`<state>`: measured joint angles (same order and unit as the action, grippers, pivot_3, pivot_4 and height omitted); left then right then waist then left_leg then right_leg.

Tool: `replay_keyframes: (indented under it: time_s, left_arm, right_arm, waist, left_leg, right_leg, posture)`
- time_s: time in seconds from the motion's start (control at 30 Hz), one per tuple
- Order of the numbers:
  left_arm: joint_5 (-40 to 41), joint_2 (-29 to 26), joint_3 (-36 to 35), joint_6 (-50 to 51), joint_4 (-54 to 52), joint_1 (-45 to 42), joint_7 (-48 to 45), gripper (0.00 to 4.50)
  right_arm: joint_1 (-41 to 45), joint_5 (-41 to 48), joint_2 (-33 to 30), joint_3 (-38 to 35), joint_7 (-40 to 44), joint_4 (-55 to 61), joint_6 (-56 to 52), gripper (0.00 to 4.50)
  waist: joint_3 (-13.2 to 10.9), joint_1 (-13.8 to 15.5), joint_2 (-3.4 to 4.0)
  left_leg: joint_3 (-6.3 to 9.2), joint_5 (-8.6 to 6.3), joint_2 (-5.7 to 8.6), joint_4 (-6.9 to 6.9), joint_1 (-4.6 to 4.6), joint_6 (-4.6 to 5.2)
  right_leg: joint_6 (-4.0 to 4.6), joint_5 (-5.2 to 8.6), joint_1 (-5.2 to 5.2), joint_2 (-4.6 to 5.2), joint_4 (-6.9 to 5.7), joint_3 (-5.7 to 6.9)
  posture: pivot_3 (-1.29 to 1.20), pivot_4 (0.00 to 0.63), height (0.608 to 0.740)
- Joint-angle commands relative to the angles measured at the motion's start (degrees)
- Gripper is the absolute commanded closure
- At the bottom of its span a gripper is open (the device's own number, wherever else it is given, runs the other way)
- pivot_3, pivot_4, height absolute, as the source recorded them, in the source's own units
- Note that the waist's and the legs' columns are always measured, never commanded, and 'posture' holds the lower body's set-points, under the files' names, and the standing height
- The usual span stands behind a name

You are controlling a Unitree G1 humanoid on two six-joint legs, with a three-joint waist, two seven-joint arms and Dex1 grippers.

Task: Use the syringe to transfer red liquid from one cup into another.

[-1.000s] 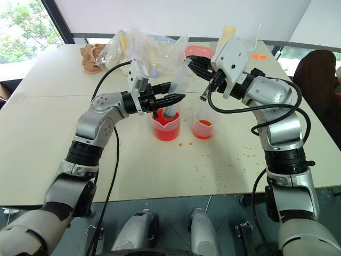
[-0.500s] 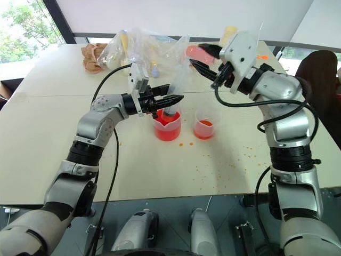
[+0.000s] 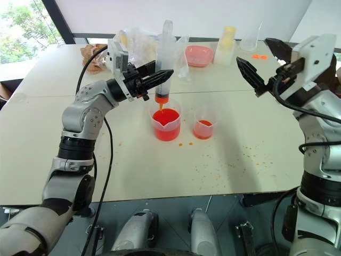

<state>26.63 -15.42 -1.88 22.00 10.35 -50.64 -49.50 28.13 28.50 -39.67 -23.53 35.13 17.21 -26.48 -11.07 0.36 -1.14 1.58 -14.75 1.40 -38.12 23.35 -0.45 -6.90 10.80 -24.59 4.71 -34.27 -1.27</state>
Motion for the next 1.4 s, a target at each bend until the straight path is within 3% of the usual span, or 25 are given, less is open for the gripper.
replay_keyframes:
  time_s: [0.03, 0.2, 0.57, 0.93, 1.4]
  left_arm:
    - [2.3, 1.1, -1.9, -1.3, -0.2, -5.1, 0.1, 3.07]
    - [2.8, 7.7, -1.9, -6.2, 7.8, -14.9, -0.8, 3.07]
    - [-4.2, 18.7, 2.9, -18.2, 25.1, -16.5, -3.7, 3.07]
    - [-7.2, 20.3, 4.9, -20.1, 26.8, -13.4, -6.1, 3.07]
    - [-10.1, 20.3, 5.6, -22.7, 30.1, -12.5, -6.5, 3.07]
  right_arm:
    - [-0.4, 0.8, -1.6, -2.6, -1.5, 2.5, 0.1, 0.50]
    - [1.3, -4.5, -5.0, -2.9, -3.5, -2.3, 4.8, 0.50]
    - [5.5, -9.6, -8.6, -2.0, -5.0, -6.1, 12.2, 0.50]
    - [7.6, -9.2, -6.4, 4.9, -2.6, -5.8, 13.0, 0.50]
    - [6.1, -5.7, -5.7, 5.8, -0.7, -0.9, 8.9, 0.50]
  waist:
    - [0.0, -0.1, 0.00]
    - [0.0, 0.5, 0.00]
    - [0.0, 0.0, 0.10]
    - [0.0, 0.3, 0.11]
    - [0.0, 0.4, 0.11]
  left_leg:
    - [0.00, 0.00, -0.01, 0.00, 0.00, 0.00]
    - [0.00, 0.00, 0.06, -0.08, 0.08, 0.00]
    - [-0.09, -0.06, 0.03, -0.04, 0.00, 0.12]
    - [-0.07, -0.06, 0.03, -0.04, 0.01, 0.12]
    - [-0.05, -0.06, 0.04, -0.05, 0.03, 0.12]
  right_leg:
    - [0.00, 0.00, 0.00, -0.02, -0.01, 0.00]
    - [-0.01, 0.00, 0.05, 0.00, 0.10, 0.01]
    - [-0.01, 0.01, 0.08, -0.03, 0.16, -0.04]
    - [-0.01, 0.01, 0.08, -0.02, 0.16, -0.04]
    - [-0.01, 0.01, 0.08, -0.02, 0.17, -0.03]
  posture:
    - [0.00, 0.150, 0.740]
    - [0.00, 0.150, 0.740]
    - [0.00, 0.150, 0.740]
    - [0.00, 0.150, 0.740]
    - [0.00, 0.150, 0.740]
